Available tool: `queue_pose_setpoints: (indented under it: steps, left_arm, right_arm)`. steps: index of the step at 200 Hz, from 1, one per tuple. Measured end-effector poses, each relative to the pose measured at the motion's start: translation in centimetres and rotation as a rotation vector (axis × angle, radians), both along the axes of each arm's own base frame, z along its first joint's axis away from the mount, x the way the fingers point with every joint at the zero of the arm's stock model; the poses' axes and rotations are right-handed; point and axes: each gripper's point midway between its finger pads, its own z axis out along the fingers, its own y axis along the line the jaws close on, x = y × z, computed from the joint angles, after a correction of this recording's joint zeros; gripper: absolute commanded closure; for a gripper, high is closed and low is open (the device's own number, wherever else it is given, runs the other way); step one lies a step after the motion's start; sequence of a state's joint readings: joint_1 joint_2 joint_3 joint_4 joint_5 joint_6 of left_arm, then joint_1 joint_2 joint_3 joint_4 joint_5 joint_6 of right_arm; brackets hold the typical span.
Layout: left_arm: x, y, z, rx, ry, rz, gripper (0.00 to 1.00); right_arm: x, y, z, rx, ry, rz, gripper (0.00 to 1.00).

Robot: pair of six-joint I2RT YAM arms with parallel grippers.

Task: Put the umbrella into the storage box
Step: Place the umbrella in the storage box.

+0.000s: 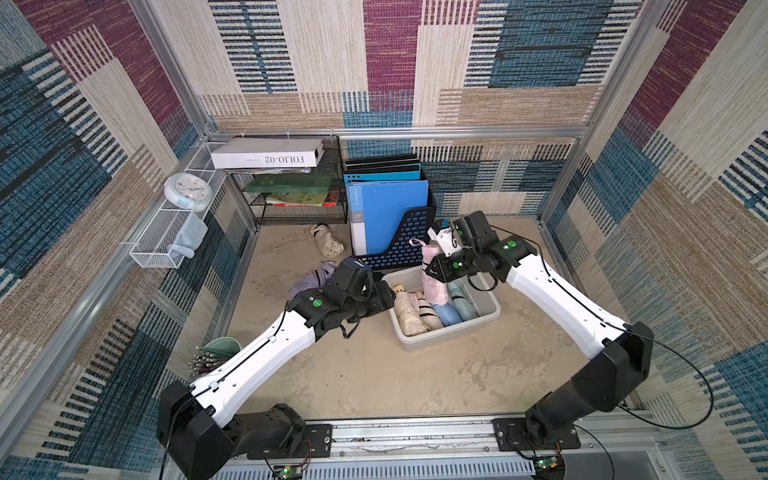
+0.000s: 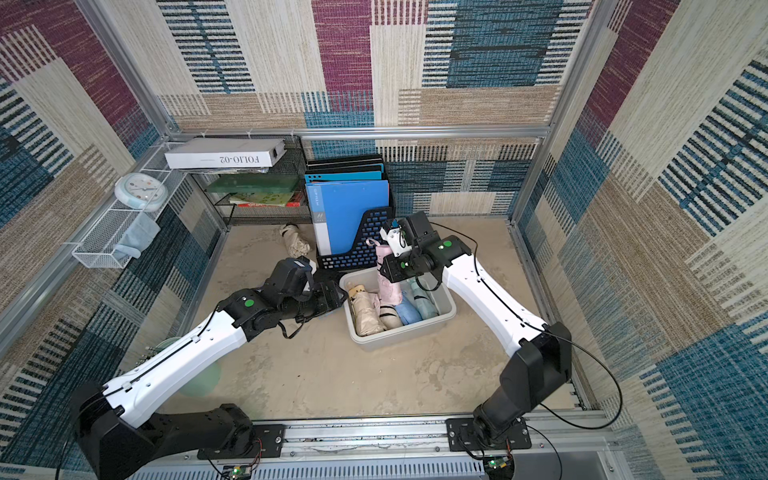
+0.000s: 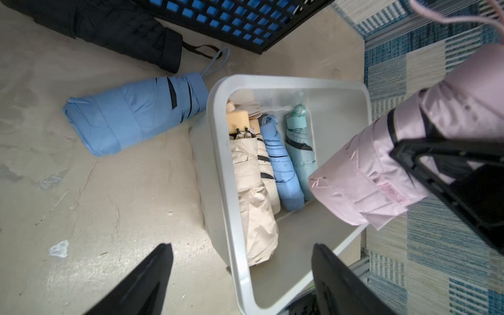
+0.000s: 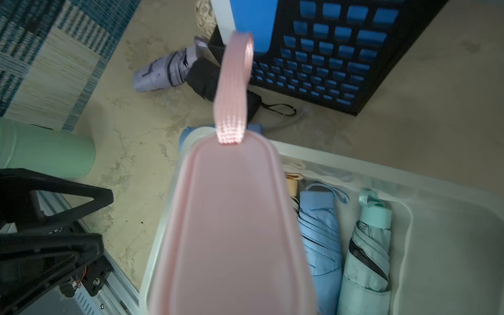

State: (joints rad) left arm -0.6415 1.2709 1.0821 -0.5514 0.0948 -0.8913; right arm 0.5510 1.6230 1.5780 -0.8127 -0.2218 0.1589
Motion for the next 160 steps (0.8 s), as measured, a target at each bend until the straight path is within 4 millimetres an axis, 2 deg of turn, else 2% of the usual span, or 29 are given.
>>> queue_pose_setpoints:
  steps: [23, 49, 76, 114, 130, 147, 160]
  left_arm:
    - [-0.3, -1.0, -2.4, -0.007, 0.083, -0.024, 0.21]
    - [0.3, -2.1, -3.1, -0.024, 0.108, -0.041, 0.27]
    - [0.4, -2.4, -3.8, -0.028, 0.134, -0.049, 0.39]
    - [0.7, -2.5, -4.4, -0.024, 0.149, -0.046, 0.49]
    - [0.7, -2.6, -4.7, -0.023, 0.161, -0.049, 0.53]
    - [0.8, -2.8, -4.8, -0.027, 0.166, -0.055, 0.56]
    - [0.8, -2.9, -4.9, -0.025, 0.168, -0.059, 0.57]
  right_arm:
    - [-0.2, 0.1, -2.8, -0.062, 0.106, 0.031, 0.99]
    - [-1.0, 0.0, -5.7, -0.102, 0.206, 0.059, 0.99]
    - [-2.0, 0.1, -7.2, -0.100, 0.270, 0.088, 0.97]
    - [-3.6, 0.4, -9.7, -0.092, 0.365, 0.122, 0.95]
    - [-3.6, 0.6, -10.5, -0.085, 0.379, 0.128, 0.93]
    - [-3.7, 0.8, -11.2, -0.080, 0.397, 0.132, 0.89]
    - [-3.6, 1.1, -11.6, -0.071, 0.407, 0.136, 0.76]
